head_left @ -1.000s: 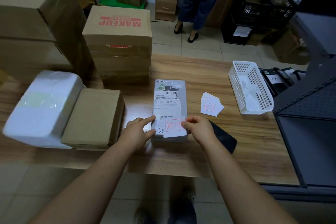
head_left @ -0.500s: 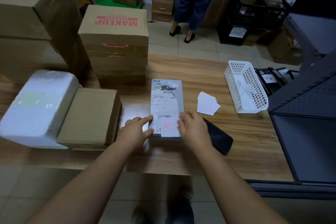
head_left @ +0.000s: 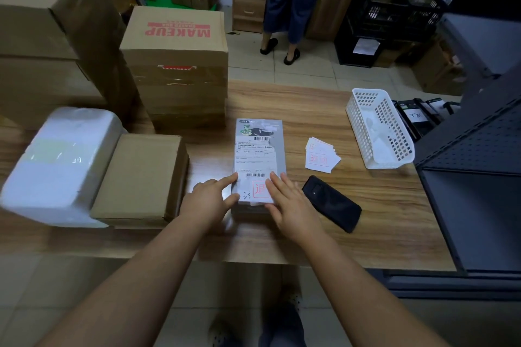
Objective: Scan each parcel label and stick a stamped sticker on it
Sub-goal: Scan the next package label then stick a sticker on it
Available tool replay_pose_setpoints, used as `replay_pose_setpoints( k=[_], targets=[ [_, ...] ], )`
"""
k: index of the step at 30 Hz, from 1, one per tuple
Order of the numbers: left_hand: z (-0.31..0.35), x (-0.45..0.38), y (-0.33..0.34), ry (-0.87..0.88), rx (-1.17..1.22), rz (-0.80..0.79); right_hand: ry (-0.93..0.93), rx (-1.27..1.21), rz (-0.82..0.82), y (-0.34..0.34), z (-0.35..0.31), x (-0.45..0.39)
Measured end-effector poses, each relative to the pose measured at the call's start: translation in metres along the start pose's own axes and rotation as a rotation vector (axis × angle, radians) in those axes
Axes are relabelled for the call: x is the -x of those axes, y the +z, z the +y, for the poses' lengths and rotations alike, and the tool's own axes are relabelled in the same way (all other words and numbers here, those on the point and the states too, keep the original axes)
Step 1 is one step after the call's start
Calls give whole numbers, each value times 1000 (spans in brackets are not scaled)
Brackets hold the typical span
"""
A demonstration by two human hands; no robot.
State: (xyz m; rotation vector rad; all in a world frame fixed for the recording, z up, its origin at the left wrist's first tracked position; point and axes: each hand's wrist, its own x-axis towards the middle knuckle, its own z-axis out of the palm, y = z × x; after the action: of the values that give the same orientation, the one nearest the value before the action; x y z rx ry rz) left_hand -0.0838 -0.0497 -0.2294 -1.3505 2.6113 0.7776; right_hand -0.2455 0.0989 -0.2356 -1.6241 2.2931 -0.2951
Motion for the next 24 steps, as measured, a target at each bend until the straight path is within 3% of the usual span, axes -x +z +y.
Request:
replay_pose_setpoints(
  k=[12, 19, 24],
  targets=[
    [0, -1, -1, 33, -93, 13, -85, 60, 93, -8, -1, -17],
    [-1, 1, 0, 24, -81, 12, -121, -229, 42, -16, 31, -10],
    [13, 9, 1, 51, -179, 57, 70, -430, 8, -27, 35, 1]
  ],
)
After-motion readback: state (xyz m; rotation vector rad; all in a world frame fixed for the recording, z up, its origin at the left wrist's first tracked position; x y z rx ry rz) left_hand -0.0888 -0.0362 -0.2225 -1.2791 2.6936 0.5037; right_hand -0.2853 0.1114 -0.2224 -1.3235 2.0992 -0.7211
